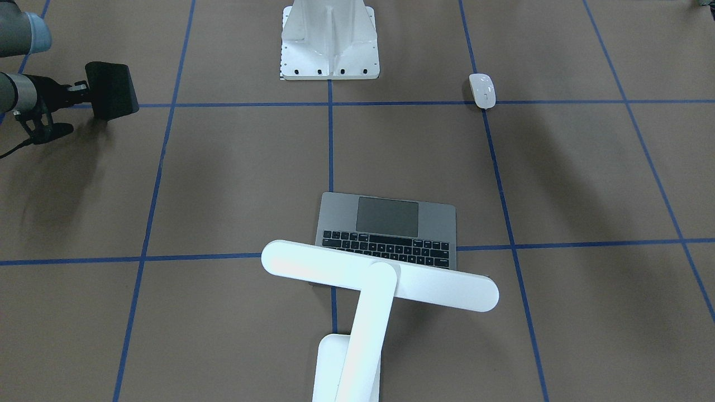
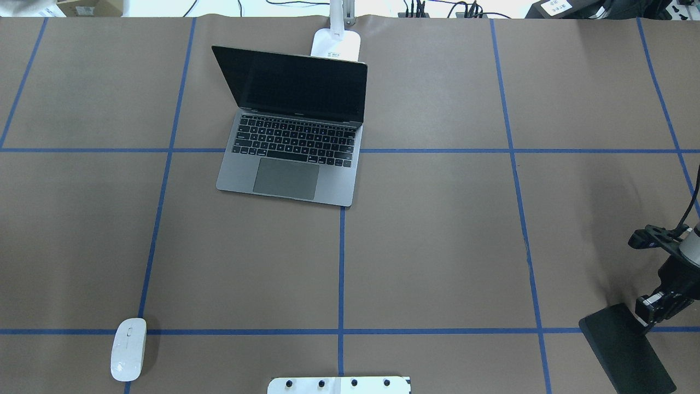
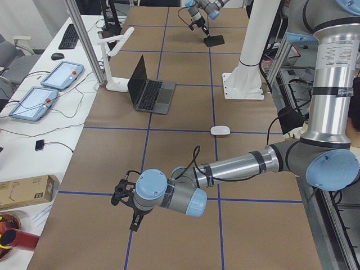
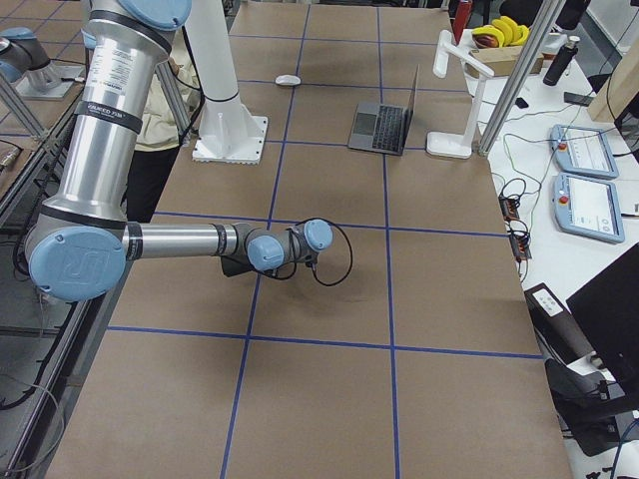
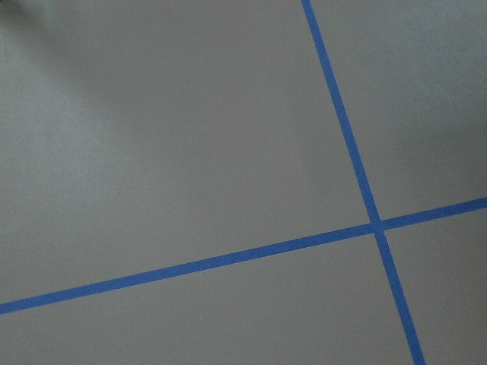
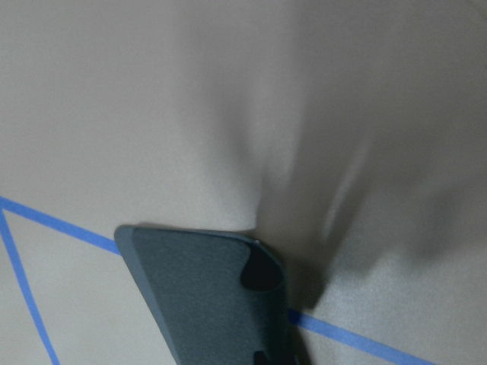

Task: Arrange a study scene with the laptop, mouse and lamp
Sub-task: 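Lift and carry the mousepad with the right gripper beside the laptop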

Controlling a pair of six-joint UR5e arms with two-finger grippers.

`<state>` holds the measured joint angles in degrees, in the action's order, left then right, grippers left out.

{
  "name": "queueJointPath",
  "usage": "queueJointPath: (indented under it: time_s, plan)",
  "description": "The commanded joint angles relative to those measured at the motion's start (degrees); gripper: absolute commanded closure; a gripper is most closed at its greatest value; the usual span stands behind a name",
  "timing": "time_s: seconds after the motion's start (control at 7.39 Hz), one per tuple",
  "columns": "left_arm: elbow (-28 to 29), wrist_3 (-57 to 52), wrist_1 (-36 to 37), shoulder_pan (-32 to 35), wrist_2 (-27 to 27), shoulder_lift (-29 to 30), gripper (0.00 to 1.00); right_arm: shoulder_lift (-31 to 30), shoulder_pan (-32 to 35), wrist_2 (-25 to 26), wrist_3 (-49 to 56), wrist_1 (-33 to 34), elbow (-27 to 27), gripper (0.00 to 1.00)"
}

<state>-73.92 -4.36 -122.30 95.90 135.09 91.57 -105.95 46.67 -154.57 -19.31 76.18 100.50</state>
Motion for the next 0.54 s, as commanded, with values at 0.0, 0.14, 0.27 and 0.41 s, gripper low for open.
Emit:
queueJointPath:
  time_s: [0.0, 0.14, 0.27, 0.41]
  plan:
    - [0.0, -2.31, 3.19, 0.95, 0.0, 1.42, 0.0, 0.39, 4.71, -2.38, -0.02, 0.28, 0.92, 1.0]
    - [0.0, -3.19, 4.42, 1.39, 0.0, 1.6, 0.0, 0.74, 8.49, -4.66, -0.02, 0.46, 2.15, 1.0]
    - [0.0, -3.46, 4.52, 1.57, 0.0, 1.6, 0.0, 3.1, 12.7, -4.86, -1.94, 0.81, 3.12, 1.0]
    - [0.0, -3.46, 4.52, 1.57, 0.0, 1.6, 0.0, 5.99, 14.31, -4.86, -7.53, 0.81, 4.26, 1.0]
